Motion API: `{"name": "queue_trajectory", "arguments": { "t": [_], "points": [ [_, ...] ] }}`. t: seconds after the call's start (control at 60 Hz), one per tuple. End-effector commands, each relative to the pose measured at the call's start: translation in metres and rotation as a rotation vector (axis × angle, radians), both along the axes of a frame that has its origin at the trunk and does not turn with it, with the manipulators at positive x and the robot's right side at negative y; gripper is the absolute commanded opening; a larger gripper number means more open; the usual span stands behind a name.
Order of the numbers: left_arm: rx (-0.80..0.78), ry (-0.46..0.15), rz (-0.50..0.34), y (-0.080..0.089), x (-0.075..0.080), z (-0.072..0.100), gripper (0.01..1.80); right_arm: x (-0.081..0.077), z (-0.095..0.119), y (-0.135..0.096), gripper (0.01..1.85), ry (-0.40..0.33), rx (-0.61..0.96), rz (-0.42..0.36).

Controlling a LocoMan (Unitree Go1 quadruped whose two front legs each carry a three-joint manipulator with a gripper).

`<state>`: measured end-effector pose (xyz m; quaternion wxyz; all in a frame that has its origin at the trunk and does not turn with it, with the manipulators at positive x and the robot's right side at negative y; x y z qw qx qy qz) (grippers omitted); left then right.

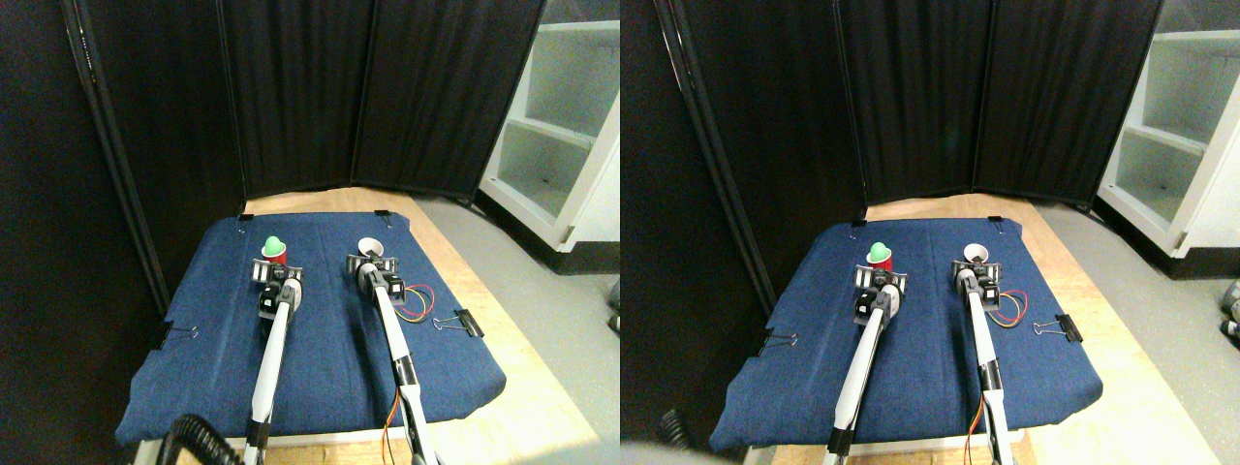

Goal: Pour (bimanual)

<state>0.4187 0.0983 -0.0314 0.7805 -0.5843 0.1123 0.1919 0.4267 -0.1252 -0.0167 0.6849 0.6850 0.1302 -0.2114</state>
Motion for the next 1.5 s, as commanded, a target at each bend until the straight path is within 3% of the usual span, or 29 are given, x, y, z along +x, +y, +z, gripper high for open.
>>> {"name": "queue_trajectory", "arguments": {
  "t": [0.017,0.15,0.3,0.417,0.517,0.617,0.8,0.967,1.05,1.1,1.167,1.25,1.317,1.5],
  "points": [
    [-0.013,-0.029,0.017,0.001,0.001,0.006,1.70,0.000,0.007,-0.001,1.23,-0.040,-0.018,0.019],
    [-0.005,-0.032,0.001,0.002,0.000,0.010,1.76,-0.003,0.014,0.000,1.20,-0.042,-0.014,0.026],
    [-0.020,-0.038,-0.035,-0.001,-0.008,0.020,1.62,-0.009,0.023,-0.001,1.21,-0.061,-0.016,0.068],
    [-0.032,-0.057,-0.041,-0.002,-0.015,0.028,1.64,-0.016,0.029,-0.003,1.17,-0.084,-0.004,0.088],
    [-0.033,-0.074,-0.068,-0.005,-0.022,0.037,1.59,-0.022,0.036,-0.004,1.38,-0.112,0.013,0.084],
    [0.010,-0.097,-0.115,-0.005,-0.029,0.043,1.47,-0.027,0.043,-0.005,1.42,-0.147,0.026,0.107],
    [0.174,-0.141,-0.242,0.001,-0.039,0.053,1.55,-0.036,0.056,-0.009,1.41,-0.199,0.001,0.116],
    [0.352,-0.161,-0.331,0.008,-0.050,0.064,1.67,-0.046,0.069,-0.012,1.22,-0.246,0.013,0.089],
    [0.436,-0.187,-0.363,0.010,-0.053,0.067,1.67,-0.050,0.074,-0.013,1.24,-0.275,-0.001,0.100],
    [0.537,-0.238,-0.423,0.011,-0.055,0.070,1.68,-0.050,0.078,-0.015,1.36,-0.301,-0.002,0.117],
    [0.659,-0.285,-0.464,0.013,-0.058,0.073,1.71,-0.054,0.084,-0.015,1.38,-0.323,-0.031,0.130],
    [0.735,-0.294,-0.497,0.014,-0.061,0.078,1.68,-0.058,0.089,-0.014,1.36,-0.330,-0.049,0.125],
    [0.817,-0.311,-0.546,0.014,-0.064,0.081,1.62,-0.062,0.094,-0.012,1.24,-0.357,-0.177,0.122],
    [1.012,-0.368,-0.596,0.011,-0.065,0.084,1.47,-0.069,0.100,-0.009,1.15,-0.395,-0.478,0.178]
  ]
}}
